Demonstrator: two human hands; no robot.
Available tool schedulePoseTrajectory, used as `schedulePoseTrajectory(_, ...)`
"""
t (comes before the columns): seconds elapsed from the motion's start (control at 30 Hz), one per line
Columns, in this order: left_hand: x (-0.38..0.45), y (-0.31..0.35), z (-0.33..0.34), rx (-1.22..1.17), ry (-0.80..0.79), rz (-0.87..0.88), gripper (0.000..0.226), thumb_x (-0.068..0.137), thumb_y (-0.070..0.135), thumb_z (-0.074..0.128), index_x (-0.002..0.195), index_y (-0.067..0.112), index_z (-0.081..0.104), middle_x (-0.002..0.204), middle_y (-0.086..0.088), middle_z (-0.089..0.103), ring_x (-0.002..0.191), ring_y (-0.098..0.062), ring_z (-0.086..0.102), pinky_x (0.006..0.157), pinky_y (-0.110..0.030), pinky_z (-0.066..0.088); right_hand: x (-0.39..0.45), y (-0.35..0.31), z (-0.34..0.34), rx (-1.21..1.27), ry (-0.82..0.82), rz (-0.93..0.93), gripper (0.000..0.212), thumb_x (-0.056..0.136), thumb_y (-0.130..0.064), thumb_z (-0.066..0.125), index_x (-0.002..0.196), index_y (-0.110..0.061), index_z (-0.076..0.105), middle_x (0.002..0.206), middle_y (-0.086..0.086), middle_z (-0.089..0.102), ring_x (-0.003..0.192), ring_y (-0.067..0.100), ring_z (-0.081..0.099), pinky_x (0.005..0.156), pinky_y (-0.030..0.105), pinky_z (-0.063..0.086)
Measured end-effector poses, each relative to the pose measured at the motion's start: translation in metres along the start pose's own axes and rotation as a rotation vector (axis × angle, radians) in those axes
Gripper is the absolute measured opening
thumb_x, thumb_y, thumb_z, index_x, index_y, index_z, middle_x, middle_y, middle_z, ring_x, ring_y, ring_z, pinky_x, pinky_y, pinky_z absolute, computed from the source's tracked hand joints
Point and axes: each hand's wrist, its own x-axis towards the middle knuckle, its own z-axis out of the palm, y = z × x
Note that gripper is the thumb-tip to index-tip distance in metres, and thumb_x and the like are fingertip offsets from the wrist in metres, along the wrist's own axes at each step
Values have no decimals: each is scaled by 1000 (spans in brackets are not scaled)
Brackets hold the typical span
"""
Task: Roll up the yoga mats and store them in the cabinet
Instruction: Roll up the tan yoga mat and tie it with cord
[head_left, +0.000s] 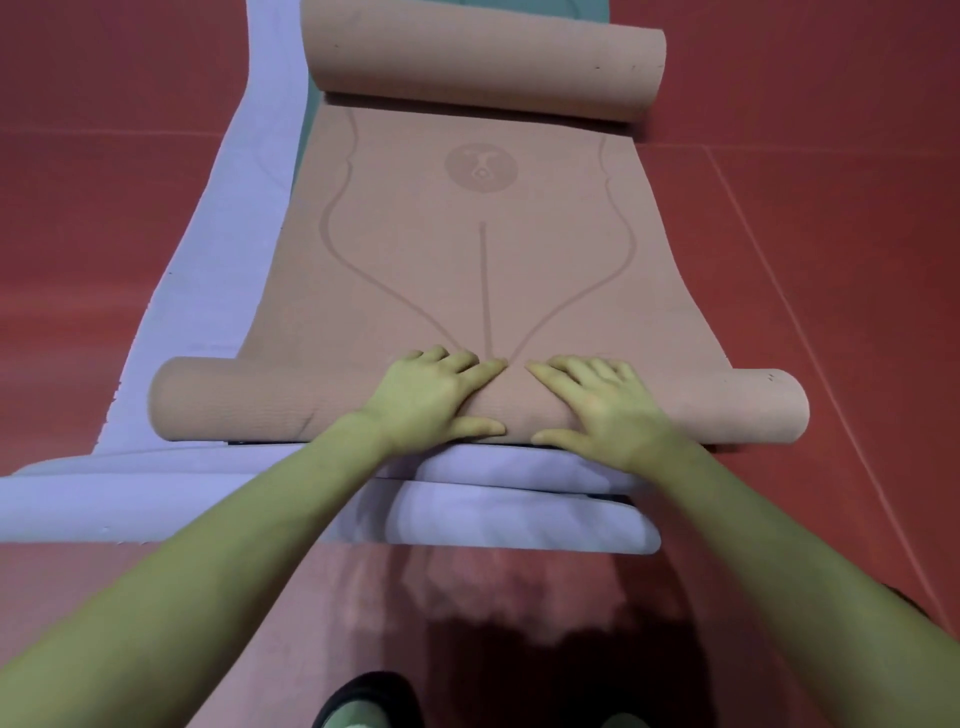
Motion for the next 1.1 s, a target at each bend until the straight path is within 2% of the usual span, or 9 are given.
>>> schedulePoseTrajectory(0.07, 1, 2, 0, 56, 46, 18, 73, 85, 65, 33, 129, 12, 57, 103, -11, 66, 81, -33, 63, 70, -39, 51, 9, 7, -6, 77, -78, 33, 74, 84, -63, 51, 147, -30, 29, 141, -3, 41, 127, 21, 38, 102, 39, 27)
schedulePoseTrajectory(0.23, 0, 7, 9, 176, 172, -47, 64, 87, 60, 42, 127, 12, 59, 110, -14, 64, 89, -34, 61, 80, -45, 49, 28, 21, -24, 219, -140, 63, 74, 82, -60, 59, 145, -33, 31, 144, -4, 42, 130, 18, 39, 104, 38, 31)
schedulePoseTrajectory(0.37, 11, -11, 9, 58, 32, -54, 71, 85, 66, 32, 126, 15, 61, 103, -8, 68, 79, -32, 63, 70, -38, 50, 22, 9, -5, -10, -17, 57, 74, 82, -67, 39, 141, -23, 42, 134, 3, 50, 118, 26, 48, 97, 42, 31)
schedulePoseTrajectory(0.5, 28, -19, -1, -16, -228, -151, 93, 72, 76, 6, 144, 28, 39, 130, 0, 57, 110, -29, 56, 92, -37, 41, 23, 9, 8, -26, 20, 46, 76, 81, -67, 36, 135, -16, 50, 124, 7, 56, 109, 30, 55, 90, 47, 38)
schedulePoseTrajectory(0.6, 30, -14, 1, 60, -127, -105, 76, 85, 63, 19, 135, 17, 53, 118, -11, 63, 96, -35, 62, 83, -40, 47, 40, 22, -1, 24, -82, 69, 72, 87, -65, 41, 147, -28, 28, 142, -1, 40, 127, 23, 38, 99, 39, 26)
schedulePoseTrajectory(0.7, 26, -8, 17, 128, 21, -140, 56, 90, 49, 35, 123, 13, 62, 109, -11, 66, 87, -34, 63, 79, -45, 49, 55, 31, -9, 130, -141, 94, 72, 87, -63, 46, 147, -29, 26, 147, -3, 38, 132, 20, 35, 105, 38, 25)
schedulePoseTrajectory(0.8, 33, -12, 22, 6, -16, -200, 58, 89, 51, 31, 122, 15, 64, 106, -7, 68, 87, -33, 64, 80, -42, 49, 57, 29, 3, 29, -85, 96, 70, 87, -67, 34, 143, -25, 35, 139, 0, 46, 125, 23, 42, 102, 41, 27)
schedulePoseTrajectory(0.97, 53, -25, 20, -19, -255, -268, 85, 77, 62, -2, 138, 27, 47, 130, 2, 59, 112, -29, 56, 93, -38, 39, 51, 22, 27, -19, 51, 134, 65, 86, -58, 31, 130, -16, 55, 119, 7, 60, 107, 29, 57, 96, 56, 36)
schedulePoseTrajectory(1.1, 56, -24, 29, 25, -200, -270, 68, 90, 51, 17, 126, 13, 60, 110, -11, 68, 92, -37, 63, 83, -42, 46, 68, 33, 25, 23, -9, 177, 79, 80, -68, 12, 142, -28, 39, 135, -2, 49, 125, 21, 42, 107, 48, 20)
